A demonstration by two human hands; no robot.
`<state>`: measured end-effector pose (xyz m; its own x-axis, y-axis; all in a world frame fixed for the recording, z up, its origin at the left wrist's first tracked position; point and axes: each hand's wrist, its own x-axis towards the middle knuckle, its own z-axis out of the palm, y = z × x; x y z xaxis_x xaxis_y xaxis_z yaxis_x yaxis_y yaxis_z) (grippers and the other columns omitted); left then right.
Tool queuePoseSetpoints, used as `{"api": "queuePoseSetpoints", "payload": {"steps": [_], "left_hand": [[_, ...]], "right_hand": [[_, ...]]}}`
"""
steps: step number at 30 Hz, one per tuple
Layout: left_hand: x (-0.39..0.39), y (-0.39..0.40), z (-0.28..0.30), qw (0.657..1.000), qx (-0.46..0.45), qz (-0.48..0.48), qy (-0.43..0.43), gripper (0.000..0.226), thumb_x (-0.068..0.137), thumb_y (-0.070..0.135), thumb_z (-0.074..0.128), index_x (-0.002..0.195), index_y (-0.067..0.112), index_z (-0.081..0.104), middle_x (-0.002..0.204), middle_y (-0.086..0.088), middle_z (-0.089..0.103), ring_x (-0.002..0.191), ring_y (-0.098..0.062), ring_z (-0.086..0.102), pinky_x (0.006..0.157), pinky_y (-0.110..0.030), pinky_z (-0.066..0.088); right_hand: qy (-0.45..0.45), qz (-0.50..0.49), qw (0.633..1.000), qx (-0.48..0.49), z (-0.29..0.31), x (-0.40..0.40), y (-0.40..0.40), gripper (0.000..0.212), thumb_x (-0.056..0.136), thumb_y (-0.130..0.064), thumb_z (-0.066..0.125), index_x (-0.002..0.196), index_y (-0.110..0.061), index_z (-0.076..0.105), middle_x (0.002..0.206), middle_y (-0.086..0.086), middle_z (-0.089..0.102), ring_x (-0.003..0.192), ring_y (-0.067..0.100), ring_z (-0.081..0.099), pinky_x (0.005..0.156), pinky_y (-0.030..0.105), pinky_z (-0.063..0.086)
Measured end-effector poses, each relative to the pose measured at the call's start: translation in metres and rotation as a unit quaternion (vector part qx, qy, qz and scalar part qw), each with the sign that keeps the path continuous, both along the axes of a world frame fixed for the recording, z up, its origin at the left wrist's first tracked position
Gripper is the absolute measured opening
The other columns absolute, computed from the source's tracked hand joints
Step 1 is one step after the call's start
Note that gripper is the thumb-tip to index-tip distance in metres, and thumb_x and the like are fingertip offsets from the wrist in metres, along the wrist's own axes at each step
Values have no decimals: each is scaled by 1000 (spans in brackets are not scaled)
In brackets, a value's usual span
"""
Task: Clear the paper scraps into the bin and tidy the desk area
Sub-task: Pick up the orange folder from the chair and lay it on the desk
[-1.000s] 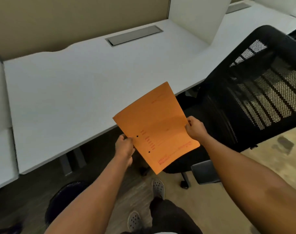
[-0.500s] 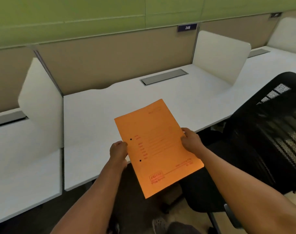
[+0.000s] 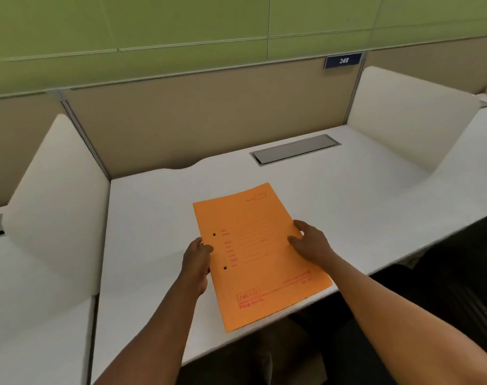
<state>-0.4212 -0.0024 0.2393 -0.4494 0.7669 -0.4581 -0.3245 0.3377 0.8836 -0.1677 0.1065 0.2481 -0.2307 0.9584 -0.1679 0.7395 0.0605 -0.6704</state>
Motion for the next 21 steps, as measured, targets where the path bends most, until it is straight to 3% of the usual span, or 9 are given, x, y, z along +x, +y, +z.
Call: {"api": "queuePoseSetpoints", "payload": {"steps": [4,7,10,12,15,21], "left_hand": [[-21,62,-7,1000,-8,-14,25,30,92,7,46,111,23,63,106,-5,73,93,-25,70,76,-44,58],[-37,110,-11,999,-10,-18,32,33,91,7,48,114,26,62,104,-2,74,92,-24,71,80,-49,59],[-53,152,-15,999,-20,-14,42,34,91,8,49,115,28,61,105,1,73,91,-21,71,74,-43,59],[-63,178,-19,999,-25,-12,45,35,93,8,49,120,28,59,107,1,72,93,-20,70,73,-40,58],[-78,216,-27,999,-32,-17,39,39,94,10,51,129,28,55,114,0,70,98,-22,69,85,-49,57],[-108,290,-49,995,-67,-22,72,66,95,19,59,152,25,28,144,-5,50,120,-27,56,100,-53,47]], "right_hand": [[2,10,1000,-2,-4,-32,63,53,94,-31,54,143,-18,41,140,7,52,125,28,49,96,36,39],[2,19,1000,-6,-8,-51,111,52,93,-33,56,141,-19,43,136,6,55,120,28,53,92,37,41],[-10,31,999,-12,-14,-70,156,53,93,-34,56,142,-18,41,136,7,55,120,30,53,96,41,42],[-13,40,999,-18,-19,-82,184,53,94,-35,55,142,-16,41,136,8,55,120,31,54,96,41,42],[-24,50,998,-36,-27,-98,222,61,94,-38,56,146,-15,33,141,9,49,124,31,50,99,43,40],[-16,69,996,-61,-46,-127,294,76,90,-38,63,150,-17,20,152,7,31,134,30,38,105,44,35]]}}
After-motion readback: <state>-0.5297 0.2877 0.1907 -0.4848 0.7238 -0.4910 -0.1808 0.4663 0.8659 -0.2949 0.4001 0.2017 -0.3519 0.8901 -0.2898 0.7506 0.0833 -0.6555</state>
